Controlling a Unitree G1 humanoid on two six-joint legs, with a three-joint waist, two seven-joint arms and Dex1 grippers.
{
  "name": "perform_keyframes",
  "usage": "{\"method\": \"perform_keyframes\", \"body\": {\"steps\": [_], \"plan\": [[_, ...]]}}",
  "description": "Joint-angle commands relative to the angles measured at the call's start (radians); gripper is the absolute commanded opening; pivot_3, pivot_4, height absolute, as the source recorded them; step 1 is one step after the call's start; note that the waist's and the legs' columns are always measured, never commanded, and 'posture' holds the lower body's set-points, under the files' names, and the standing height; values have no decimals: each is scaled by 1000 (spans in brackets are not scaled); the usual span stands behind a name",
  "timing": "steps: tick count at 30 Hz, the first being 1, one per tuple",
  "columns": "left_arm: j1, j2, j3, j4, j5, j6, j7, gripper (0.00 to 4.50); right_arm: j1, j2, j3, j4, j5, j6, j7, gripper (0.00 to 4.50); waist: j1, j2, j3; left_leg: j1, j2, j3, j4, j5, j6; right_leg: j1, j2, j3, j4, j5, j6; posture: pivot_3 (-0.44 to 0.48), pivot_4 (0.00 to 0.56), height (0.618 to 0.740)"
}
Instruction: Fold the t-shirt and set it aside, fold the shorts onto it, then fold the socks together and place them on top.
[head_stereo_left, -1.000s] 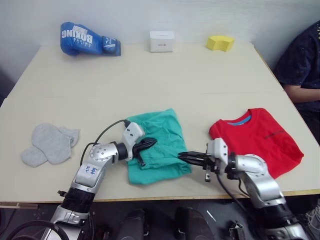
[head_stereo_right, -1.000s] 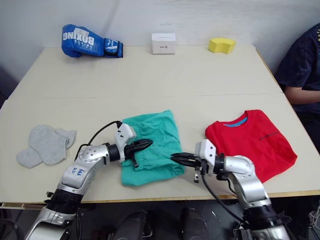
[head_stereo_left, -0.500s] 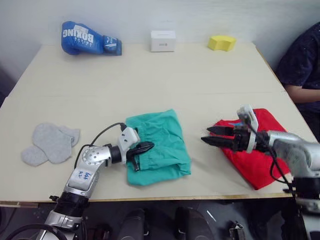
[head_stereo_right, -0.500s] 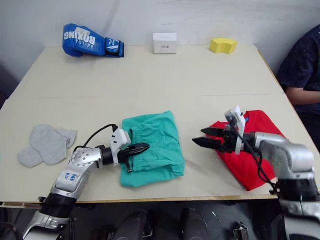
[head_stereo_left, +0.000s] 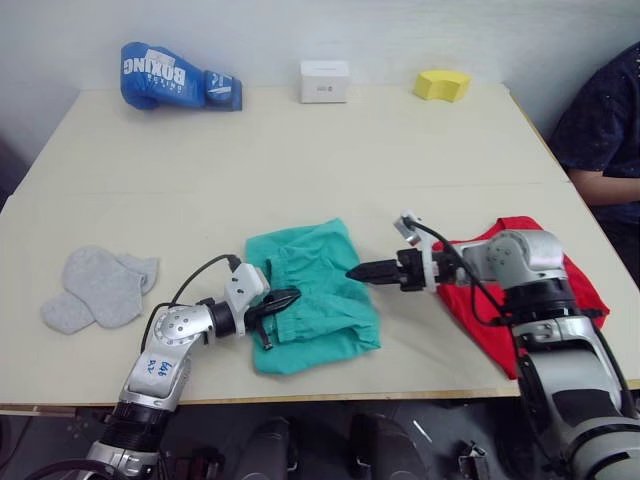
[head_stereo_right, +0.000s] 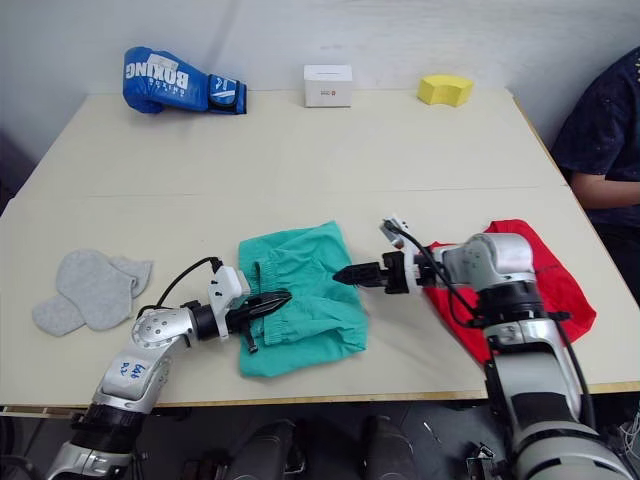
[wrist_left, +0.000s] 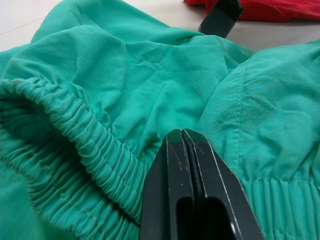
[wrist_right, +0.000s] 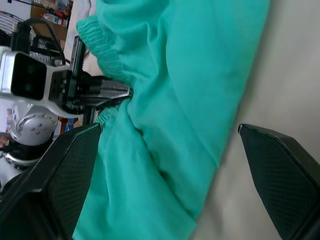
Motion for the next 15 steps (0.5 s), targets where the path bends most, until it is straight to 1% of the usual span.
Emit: {"method": "perform_keyframes", "body": {"steps": [1,3,4,5,8,11,13,14,15], "plan": [[21,-12,21,8,-13,15,18,0,-55,81,-35,49,-9,5,-49,4295,-1,0,0,0,0,0,0,0,0,0,0,0,0,0,0,0,150,740],[15,-7,17,9,-6,11,12,0,-80,121,-72,96,-26,1,-99,3886,-2,0,0,0,0,0,0,1,-2,0,0,0,2,0,0,0,150,740],[12,-6,16,10,-3,9,11,0,-86,131,-81,106,-30,-1,-109,3513,-3,0,0,0,0,0,0,1,-2,0,0,0,3,0,0,0,150,740],[9,-7,17,11,-2,9,13,0,-86,136,-85,105,-33,-2,-111,3251,-2,0,0,0,0,0,0,1,-2,0,0,0,5,0,0,0,150,740],[6,-4,11,5,5,7,12,0,-78,135,-100,73,-28,11,-118,2173,1,0,0,-1,-1,0,0,1,-2,-1,0,0,4,0,0,0,150,740],[3,-6,19,-13,-17,28,6,0,-68,105,-96,-4,-10,53,-106,1153,0,0,0,-1,-1,0,0,1,-2,-1,0,0,5,0,0,0,150,740],[-7,-21,37,-31,-44,9,4,0,-59,77,-87,-80,-2,81,-104,438,0,0,0,-1,-1,0,-1,1,-2,-1,0,0,5,0,0,0,150,740],[-20,-25,45,-42,-59,15,2,0,-65,67,-106,-117,15,116,-110,110,0,0,0,-2,-1,0,-1,1,-2,-2,0,0,5,0,0,0,150,740],[-32,-23,46,-50,-66,22,0,0,-71,57,-125,-156,33,154,-114,51,1,0,0,-2,-1,0,-1,1,-2,-2,0,0,5,0,0,0,150,740]]}}
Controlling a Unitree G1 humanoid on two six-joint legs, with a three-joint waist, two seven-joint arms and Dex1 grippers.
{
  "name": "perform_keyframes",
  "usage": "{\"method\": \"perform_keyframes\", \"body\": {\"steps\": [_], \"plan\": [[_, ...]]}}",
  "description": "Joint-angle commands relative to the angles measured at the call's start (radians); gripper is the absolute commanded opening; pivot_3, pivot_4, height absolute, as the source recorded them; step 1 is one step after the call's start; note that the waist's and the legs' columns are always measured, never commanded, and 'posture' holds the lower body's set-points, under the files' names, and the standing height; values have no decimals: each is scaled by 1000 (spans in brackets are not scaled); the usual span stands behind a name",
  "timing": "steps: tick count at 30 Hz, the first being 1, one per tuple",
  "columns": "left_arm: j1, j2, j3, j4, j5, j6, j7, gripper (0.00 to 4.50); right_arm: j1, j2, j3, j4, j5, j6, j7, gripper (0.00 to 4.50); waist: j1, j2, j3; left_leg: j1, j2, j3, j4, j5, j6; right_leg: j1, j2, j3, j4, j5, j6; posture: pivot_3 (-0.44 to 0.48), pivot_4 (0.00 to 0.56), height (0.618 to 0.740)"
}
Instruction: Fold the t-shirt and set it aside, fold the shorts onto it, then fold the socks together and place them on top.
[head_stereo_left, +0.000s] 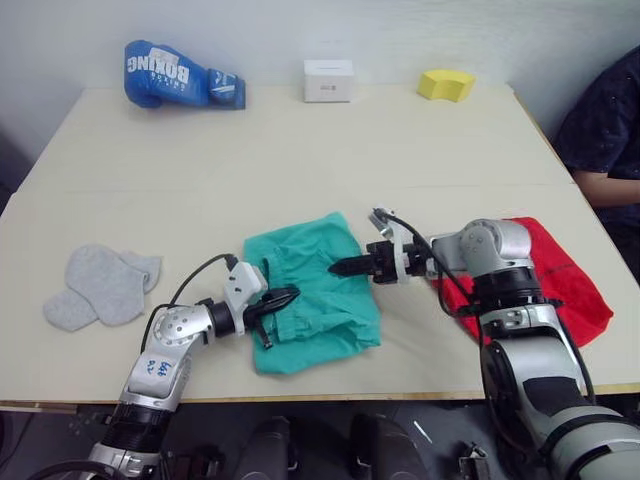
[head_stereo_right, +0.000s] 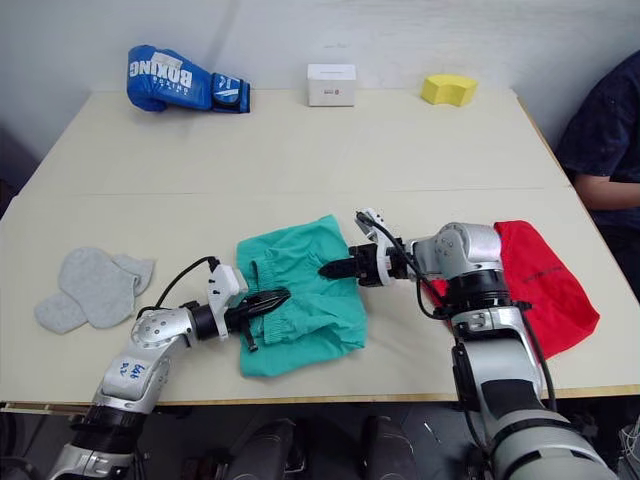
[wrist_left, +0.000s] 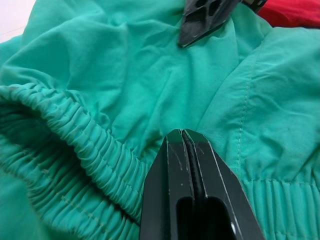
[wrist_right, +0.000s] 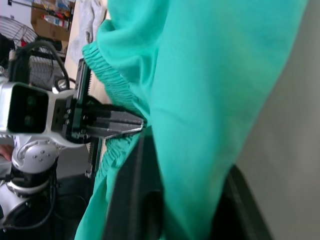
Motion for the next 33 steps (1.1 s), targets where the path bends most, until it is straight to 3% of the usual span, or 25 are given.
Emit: {"method": "perform_keyframes", "body": {"steps": [1,4,7,10,14,18,20,22,27,33], "plan": [[-34,0,22,-53,-36,13,-8,0,-23,-35,-61,-143,71,103,-2,51,1,0,0,-1,0,0,0,0,0,-1,0,0,0,0,0,0,150,740],[-50,30,21,-92,-67,48,-53,0,-19,-156,-48,-287,144,164,58,51,3,0,0,-1,0,0,0,-1,1,-1,0,0,0,0,0,0,150,740],[-61,16,92,-197,-232,70,-104,191,21,-390,-20,-435,198,93,235,18,8,1,1,-4,0,-1,0,-2,2,-2,0,-1,-5,0,0,0,150,740],[-41,82,111,-271,-284,129,-156,863,73,-639,14,-482,186,-50,447,0,8,1,1,-7,0,-2,1,-4,2,-1,1,-3,-11,1,2,0,150,740],[30,149,131,-340,-333,182,-184,2121,176,-959,104,-393,28,-344,757,0,2,2,2,-3,0,4,0,-7,4,2,2,-3,-15,1,4,0,150,740],[75,172,151,-390,-361,214,-171,3365,243,-1168,260,-206,-63,-627,842,0,4,2,4,-1,0,8,2,-9,5,3,1,1,-17,0,6,0,150,740],[86,180,159,-402,-364,221,-163,3986,215,-1173,343,-57,-128,-715,842,0,4,2,4,0,0,9,3,-10,3,3,1,2,-16,1,7,0,150,740],[95,182,165,-409,-359,222,-154,4491,126,-1093,399,147,-246,-809,842,0,3,3,5,1,1,9,5,-12,-1,3,1,3,-17,3,7,0,150,740],[110,188,171,-431,-351,226,-133,4491,-30,-866,420,521,-482,-1090,781,0,-20,8,8,0,3,13,9,-11,-3,3,3,7,-17,8,7,0,150,740],[158,211,193,-478,-351,237,-110,4491,-81,-720,334,747,-581,-1319,624,0,-20,9,9,0,5,15,11,-7,1,0,6,8,-14,7,6,0,150,740]]}}
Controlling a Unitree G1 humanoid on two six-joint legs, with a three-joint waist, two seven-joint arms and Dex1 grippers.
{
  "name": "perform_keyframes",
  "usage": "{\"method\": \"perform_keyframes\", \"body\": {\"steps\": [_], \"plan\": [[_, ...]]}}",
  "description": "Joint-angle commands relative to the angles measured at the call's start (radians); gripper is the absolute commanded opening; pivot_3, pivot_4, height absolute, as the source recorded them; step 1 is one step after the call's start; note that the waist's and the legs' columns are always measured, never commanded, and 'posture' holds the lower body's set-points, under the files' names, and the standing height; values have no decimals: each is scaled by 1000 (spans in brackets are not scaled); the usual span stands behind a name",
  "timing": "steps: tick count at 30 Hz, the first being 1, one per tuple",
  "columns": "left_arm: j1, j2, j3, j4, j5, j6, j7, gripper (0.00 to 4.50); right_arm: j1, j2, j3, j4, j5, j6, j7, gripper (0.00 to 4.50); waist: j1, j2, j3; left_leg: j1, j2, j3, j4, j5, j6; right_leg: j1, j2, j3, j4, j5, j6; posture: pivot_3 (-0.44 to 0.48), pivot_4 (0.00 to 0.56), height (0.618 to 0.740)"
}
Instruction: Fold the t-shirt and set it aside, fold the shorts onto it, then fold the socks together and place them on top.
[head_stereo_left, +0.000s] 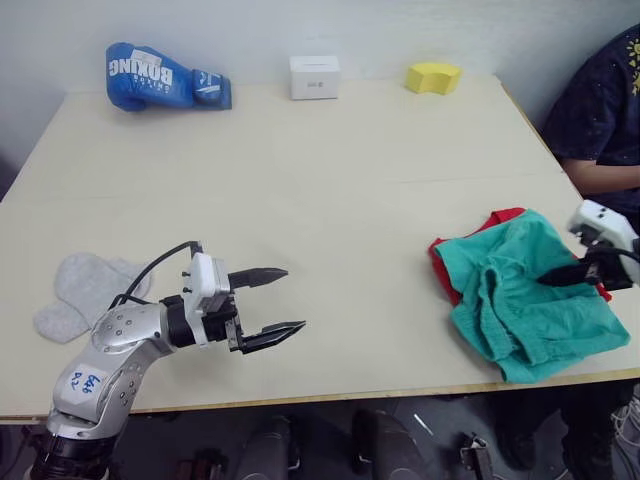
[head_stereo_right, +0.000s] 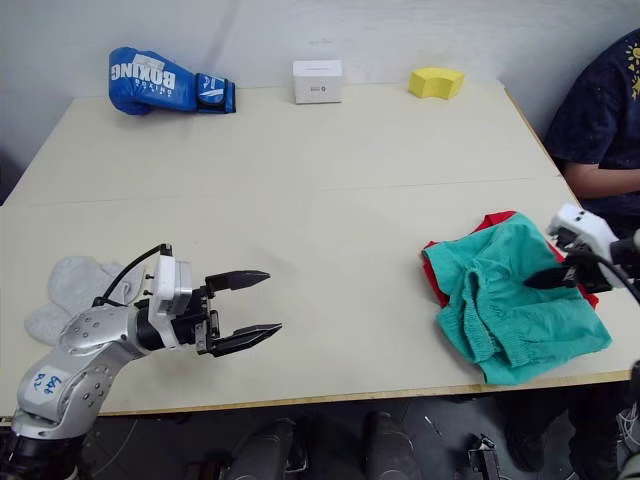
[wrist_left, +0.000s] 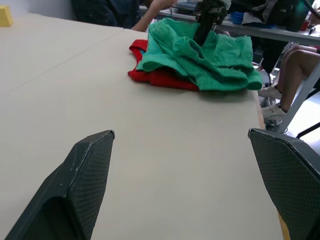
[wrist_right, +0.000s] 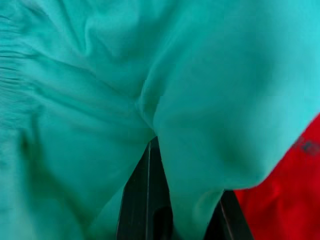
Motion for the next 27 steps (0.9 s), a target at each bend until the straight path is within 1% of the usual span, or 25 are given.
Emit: {"method": "perform_keyframes", "body": {"steps": [1,2,3,4,6,7,9,13,14,16,17,18,19,21,23,24,25,26,27], "plan": [[29,21,31,-50,-12,-3,7,4491,-59,14,-87,87,-37,-64,-60,0,0,0,0,0,0,0,0,0,0,0,0,0,0,0,0,0,150,740],[36,25,33,-53,-12,-4,7,4500,-65,16,-98,95,-48,-86,-48,558,-1,1,1,0,0,1,1,0,0,0,0,1,0,0,0,0,150,740],[41,27,35,-55,-13,-4,9,4500,-68,14,-110,101,-60,-114,-61,767,0,1,1,0,0,1,2,0,0,0,0,1,0,0,0,0,150,740],[45,29,36,-57,-13,-5,10,4500,-71,9,-125,106,-68,-132,-65,1076,0,1,1,0,0,1,2,-2,-2,0,0,1,0,0,0,0,150,740],[51,33,38,-58,-14,-8,8,4500,-83,-13,-155,110,-88,-160,-91,1855,0,1,1,0,0,1,3,-3,-4,1,-1,1,1,1,1,0,150,740],[53,36,38,-57,-13,-9,5,4500,-92,-26,-163,110,-101,-167,-88,2163,0,1,1,0,0,1,3,-3,-4,1,-1,2,1,1,1,0,150,740],[56,48,35,-49,-9,-13,-13,4500,-134,-58,-184,101,-122,-149,-99,2886,0,2,1,0,-1,1,2,-3,-4,0,-2,2,2,1,0,0,150,740],[39,69,39,4,-2,-33,-50,4500,-153,-104,-254,48,-129,-312,-176,4293,-1,4,3,0,-1,1,1,-4,-6,-1,-2,2,1,0,-1,0,150,740],[33,84,42,15,-11,-21,-66,4500,-162,-87,-313,33,-87,-313,-240,4469,-1,4,3,0,0,1,1,-4,-7,-1,-1,2,1,0,-1,0,150,740],[6,97,61,45,-24,-9,-73,4500,-149,-49,-430,-34,0,-335,-327,4469,-6,4,3,0,1,2,1,-5,-7,-1,0,2,2,0,-1,0,150,740],[-10,98,74,66,-28,-7,-66,4500,-106,-38,-471,-96,34,-351,-330,4469,-8,4,3,1,2,3,1,-5,-7,-2,1,3,2,0,-1,0,150,740],[-24,99,86,94,-20,-16,-62,4500,-27,-24,-505,-191,61,-366,-329,4469,-4,4,3,1,2,3,2,-5,-7,-2,1,4,3,0,-1,0,150,740],[-31,100,98,118,-13,-21,-60,4500,68,-6,-539,-306,97,-341,-328,4469,-3,3,2,1,3,3,2,-4,-7,-1,1,3,4,0,-1,0,150,740],[-36,104,116,156,1,-33,-63,4500,284,47,-598,-594,172,-262,-361,4469,2,0,1,2,6,3,2,-4,-7,0,4,3,4,0,-1,0,150,740],[-34,108,126,176,10,-41,-69,4500,433,97,-630,-817,220,-178,-409,4469,8,1,1,2,9,2,3,-2,-3,1,7,2,6,0,-2,0,150,740],[-27,112,134,184,19,-48,-71,4500,500,137,-636,-925,246,-137,-444,4469,7,2,1,0,7,-2,1,-1,-1,3,6,-2,5,0,-2,0,150,740],[-17,115,151,196,26,-56,-68,4500,555,178,-625,-1025,260,-109,-473,4469,-1,2,2,-1,-1,-14,-2,2,1,8,-1,-15,5,-1,0,0,150,740],[-11,116,162,204,31,-61,-65,4500,592,205,-618,-1096,268,-86,-494,4469,-6,3,3,-1,-11,-26,-12,12,5,14,-11,-32,4,-2,2,0,150,740],[-3,115,182,214,38,-71,-54,4500,611,238,-611,-1149,276,-56,-525,4469,-9,5,3,0,-23,-39,-22,23,6,19,-23,-54,2,-3,3,0,150,740]]}}
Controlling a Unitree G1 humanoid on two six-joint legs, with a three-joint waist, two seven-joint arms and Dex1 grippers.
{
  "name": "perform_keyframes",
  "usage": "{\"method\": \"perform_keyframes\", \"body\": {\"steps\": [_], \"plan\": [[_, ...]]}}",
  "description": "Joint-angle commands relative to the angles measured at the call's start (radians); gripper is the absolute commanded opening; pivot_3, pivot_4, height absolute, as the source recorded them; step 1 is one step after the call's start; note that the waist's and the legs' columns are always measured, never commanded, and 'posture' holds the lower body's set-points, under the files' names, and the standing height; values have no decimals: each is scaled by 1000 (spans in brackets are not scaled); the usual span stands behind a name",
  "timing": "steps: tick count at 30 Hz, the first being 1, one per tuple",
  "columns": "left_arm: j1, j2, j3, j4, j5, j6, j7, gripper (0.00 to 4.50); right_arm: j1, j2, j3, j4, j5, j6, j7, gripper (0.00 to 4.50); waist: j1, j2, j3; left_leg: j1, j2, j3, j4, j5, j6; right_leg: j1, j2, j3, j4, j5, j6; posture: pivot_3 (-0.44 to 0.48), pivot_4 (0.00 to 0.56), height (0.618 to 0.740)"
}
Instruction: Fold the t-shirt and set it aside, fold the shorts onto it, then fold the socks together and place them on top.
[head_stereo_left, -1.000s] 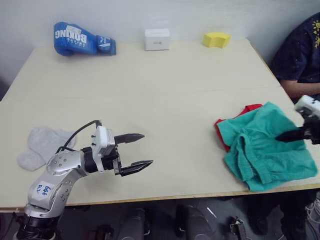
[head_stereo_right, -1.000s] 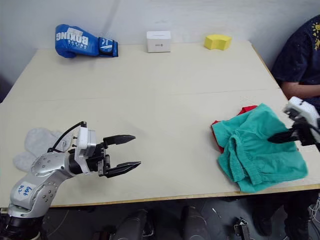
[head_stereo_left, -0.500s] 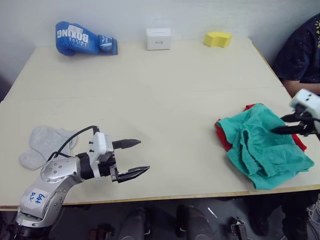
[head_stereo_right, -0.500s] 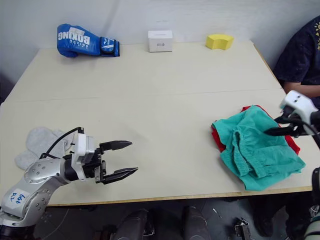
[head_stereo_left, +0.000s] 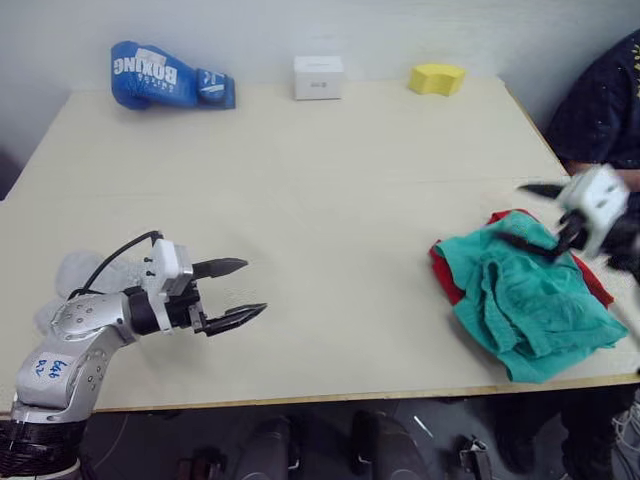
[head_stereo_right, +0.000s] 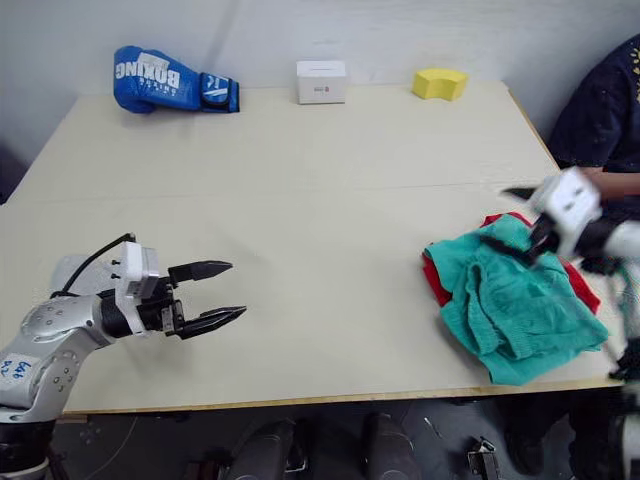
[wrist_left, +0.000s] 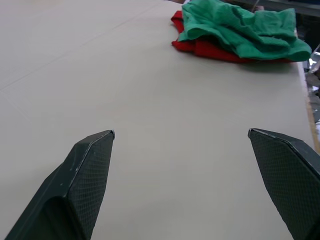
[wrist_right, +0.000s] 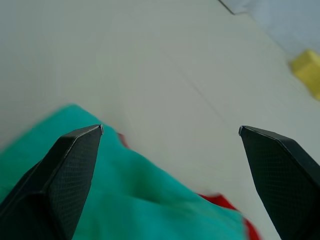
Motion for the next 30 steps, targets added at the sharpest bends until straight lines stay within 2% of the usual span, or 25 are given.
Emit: {"method": "perform_keyframes", "body": {"steps": [1,2,4,5,6,7,9,13,18,21,24,26,27,30], "plan": [[30,11,86,22,19,-44,27,4500,25,61,-22,-240,51,81,-106,4469,-3,2,1,0,-12,-14,-8,8,3,5,-9,-14,1,-2,3,0,150,740],[40,7,117,34,24,-54,47,4500,34,92,-11,-270,42,82,-133,4469,-1,2,1,0,-23,-28,-14,17,5,8,-18,-27,3,-4,8,0,150,740],[79,-3,209,51,17,-63,93,4500,68,150,18,-321,16,50,-164,4469,6,2,2,-1,-40,-50,-18,23,14,12,-26,-34,14,-11,21,0,150,740],[100,-7,247,52,9,-63,108,4500,85,170,27,-336,5,33,-170,4469,13,-1,2,0,-50,-65,-17,27,16,16,-28,-26,19,-19,32,0,150,740],[136,-11,298,62,11,-73,121,4500,104,183,40,-348,-3,20,-167,4469,29,-3,1,0,-49,-64,-14,25,12,7,-18,8,20,-24,37,0,150,740],[175,-17,354,74,14,-82,136,4500,117,200,49,-353,-8,3,-170,4469,42,-4,2,-1,-49,-65,-13,21,7,11,-14,31,15,-29,27,0,150,740],[249,-45,467,74,-4,-79,177,4500,145,221,50,-361,-13,-32,-174,4469,60,-5,2,-1,-48,-65,-13,19,3,8,-13,45,15,-31,24,0,150,740],[391,-94,625,90,-5,-80,228,4500,245,274,22,-372,11,-89,-190,4469,71,-8,1,-3,-48,-61,-13,20,-8,9,-12,45,15,-32,24,0,150,740],[603,-186,773,212,32,-70,315,4500,441,304,17,-417,3,-188,-159,4469,69,-10,0,1,-38,-56,-11,8,-8,19,1,48,2,-32,24,0,150,740],[677,-211,818,234,11,-51,341,4500,486,327,12,-442,26,-193,-186,4469,61,-14,1,3,-33,-51,-10,3,-6,18,1,53,-1,-32,24,0,150,740],[661,-188,860,184,-67,42,398,4500,445,374,20,-491,77,-187,-223,4469,60,-15,1,3,-26,-50,-9,0,-3,19,4,53,-3,-29,18,0,150,740],[617,-148,865,161,-120,106,422,4500,416,383,42,-498,76,-225,-195,4469,60,-13,2,0,-19,-50,-9,1,-4,20,10,54,-10,-28,10,0,150,740],[591,-110,847,147,-138,145,420,4500,409,382,52,-493,77,-230,-180,4469,60,-12,1,-3,-13,-50,-9,1,-5,21,18,56,-16,-31,-6,0,150,740],[534,41,745,85,-163,248,348,4500,393,378,71,-479,111,-211,-144,4469,61,-16,-1,-3,4,-38,-12,4,-13,16,27,63,-15,-37,-18,0,150,740]]}}
